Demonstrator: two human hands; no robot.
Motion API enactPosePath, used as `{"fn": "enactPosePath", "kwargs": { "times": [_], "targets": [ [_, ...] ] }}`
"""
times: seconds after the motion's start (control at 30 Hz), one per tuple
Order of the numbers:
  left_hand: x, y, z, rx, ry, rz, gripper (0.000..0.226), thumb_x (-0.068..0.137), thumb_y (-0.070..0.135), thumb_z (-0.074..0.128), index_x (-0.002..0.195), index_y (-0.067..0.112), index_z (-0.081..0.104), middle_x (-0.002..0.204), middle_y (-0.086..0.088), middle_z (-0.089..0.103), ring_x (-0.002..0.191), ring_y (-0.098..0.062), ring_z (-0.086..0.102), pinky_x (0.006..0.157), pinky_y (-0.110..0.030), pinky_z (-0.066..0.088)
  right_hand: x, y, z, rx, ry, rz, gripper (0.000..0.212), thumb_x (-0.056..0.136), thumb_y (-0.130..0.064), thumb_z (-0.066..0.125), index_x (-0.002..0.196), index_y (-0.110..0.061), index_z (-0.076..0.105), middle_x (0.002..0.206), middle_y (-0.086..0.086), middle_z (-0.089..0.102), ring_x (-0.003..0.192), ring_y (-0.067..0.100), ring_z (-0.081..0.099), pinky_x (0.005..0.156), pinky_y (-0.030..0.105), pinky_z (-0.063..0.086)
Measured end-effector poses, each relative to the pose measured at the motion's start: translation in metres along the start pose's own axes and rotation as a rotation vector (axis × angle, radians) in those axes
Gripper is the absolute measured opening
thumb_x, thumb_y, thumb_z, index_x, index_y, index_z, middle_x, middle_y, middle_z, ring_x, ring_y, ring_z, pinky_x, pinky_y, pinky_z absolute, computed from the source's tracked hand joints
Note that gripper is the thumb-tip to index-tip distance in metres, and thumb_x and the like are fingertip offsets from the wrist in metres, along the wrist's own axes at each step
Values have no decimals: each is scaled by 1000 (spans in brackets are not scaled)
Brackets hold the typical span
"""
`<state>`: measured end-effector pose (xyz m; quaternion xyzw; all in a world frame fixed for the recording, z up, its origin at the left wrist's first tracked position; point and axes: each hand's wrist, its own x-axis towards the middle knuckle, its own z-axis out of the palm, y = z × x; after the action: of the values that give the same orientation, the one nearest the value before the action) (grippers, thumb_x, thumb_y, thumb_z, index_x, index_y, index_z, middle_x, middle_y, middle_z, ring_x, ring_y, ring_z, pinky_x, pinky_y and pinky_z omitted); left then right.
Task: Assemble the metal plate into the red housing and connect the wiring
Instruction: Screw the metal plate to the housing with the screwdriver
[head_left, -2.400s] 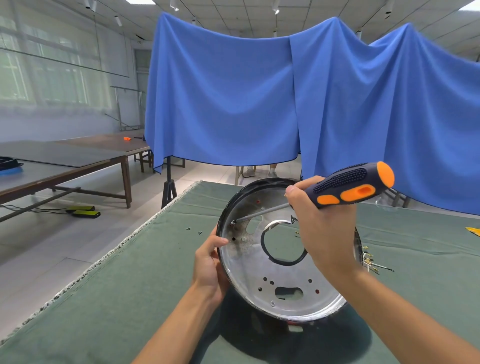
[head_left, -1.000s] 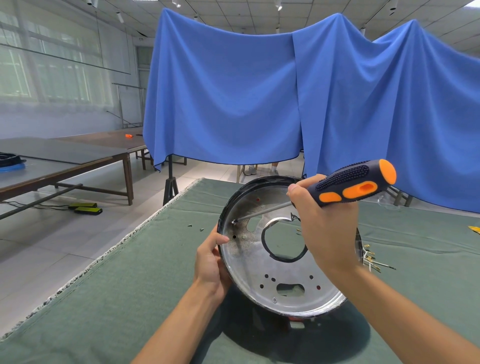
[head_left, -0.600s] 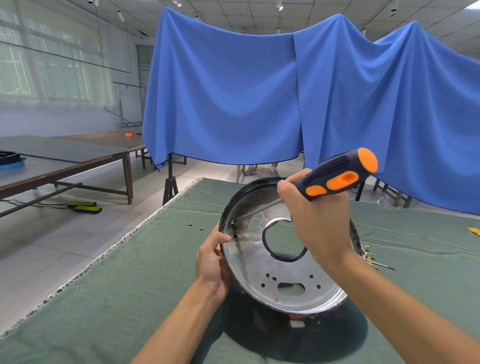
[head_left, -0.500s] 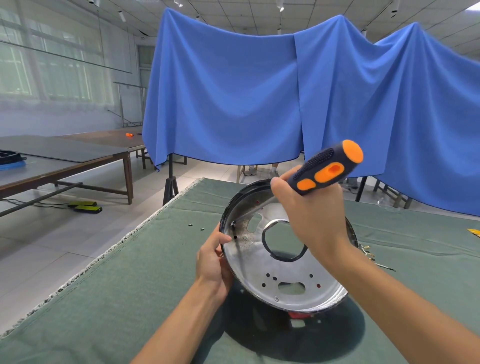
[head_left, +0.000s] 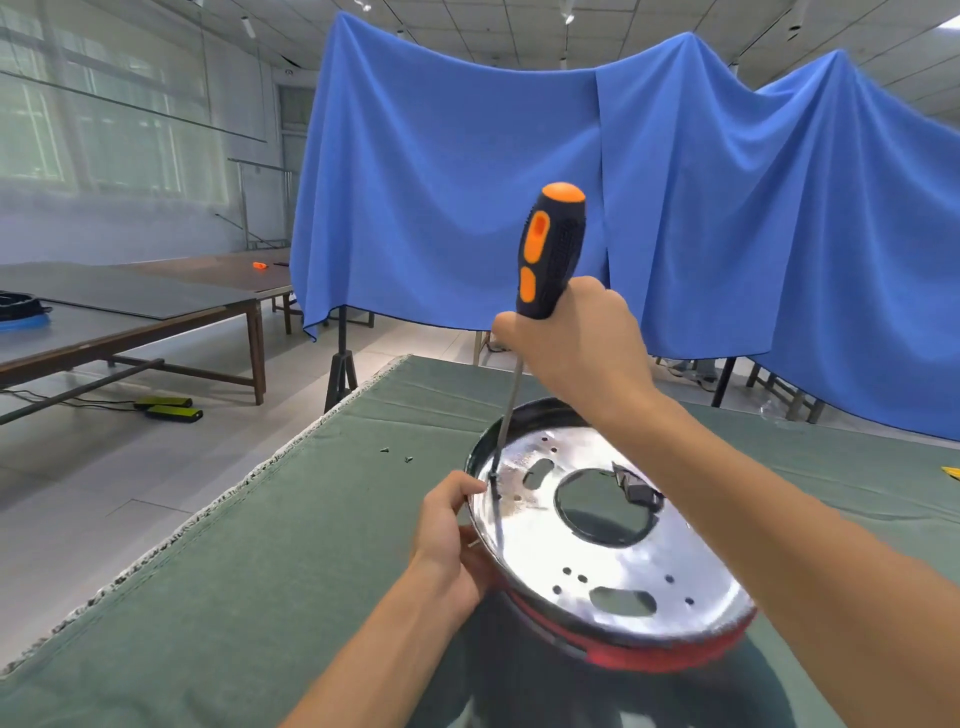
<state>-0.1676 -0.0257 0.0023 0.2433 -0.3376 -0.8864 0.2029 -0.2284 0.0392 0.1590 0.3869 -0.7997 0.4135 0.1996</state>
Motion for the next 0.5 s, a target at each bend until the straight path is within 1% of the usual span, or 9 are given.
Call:
{"fn": "enactPosePath", "kwargs": {
  "times": [0.03,0.1,0.17,0.23,0.3,0.33,0.37,0.43,0.5],
  "targets": [
    [0,-2,1,30,8,-7,21,58,14,58,75,1,64,80,-18,59,72,-34,55,73,-41,46,2,1,-1,-33,-4,22,35,70,-28,61,51,-17,34,47,-4,38,45,16,33,45,25,24],
    [-1,-5,2,85,33,-10,27,61,13,60,85,2,60,89,-19,51,83,-34,44,78,-43,37,5,6,-1,-109,-5,48,32,71,-31,60,53,-17,38,50,-4,42,46,14,36,46,24,24],
    [-2,-6,3,118,52,-5,31,60,14,62,89,4,59,86,-17,47,81,-31,38,75,-41,33,5,13,1,-154,14,61,31,72,-34,59,54,-18,39,52,-4,44,48,15,39,48,25,25],
    [-3,-5,3,159,64,-10,29,61,15,63,88,7,60,75,-15,47,70,-29,36,66,-38,32,7,20,3,-140,8,72,33,73,-34,57,53,-17,37,51,-3,42,53,19,38,50,26,26],
    [-2,-3,3,231,86,-5,20,63,15,63,82,11,59,62,-11,46,59,-23,34,56,-32,29,10,26,7,-7,-51,93,37,76,-31,58,53,-14,34,50,-2,36,57,20,32,52,27,28],
    [-1,-2,2,280,95,3,16,65,15,62,80,11,58,59,-8,47,56,-21,34,54,-30,29,11,27,10,96,-80,113,36,77,-30,60,55,-12,39,50,-2,36,56,19,31,53,29,29],
    [0,-1,2,333,98,15,12,67,14,61,78,11,59,58,-8,49,54,-20,36,52,-28,32,11,28,12,194,-103,133,33,79,-30,61,57,-8,47,50,-3,41,54,18,35,53,29,32],
    [0,1,1,428,96,38,7,71,15,60,76,10,60,58,-8,52,48,-20,41,48,-25,38,10,29,16,341,-140,178,28,82,-28,62,66,-5,63,50,-2,61,50,13,53,54,26,43],
    [-1,3,0,497,94,53,4,73,15,58,72,11,59,53,-7,51,43,-19,41,45,-22,38,8,32,18,452,-161,218,28,85,-26,61,66,-5,63,52,1,67,49,10,62,56,23,48]
  ]
}}
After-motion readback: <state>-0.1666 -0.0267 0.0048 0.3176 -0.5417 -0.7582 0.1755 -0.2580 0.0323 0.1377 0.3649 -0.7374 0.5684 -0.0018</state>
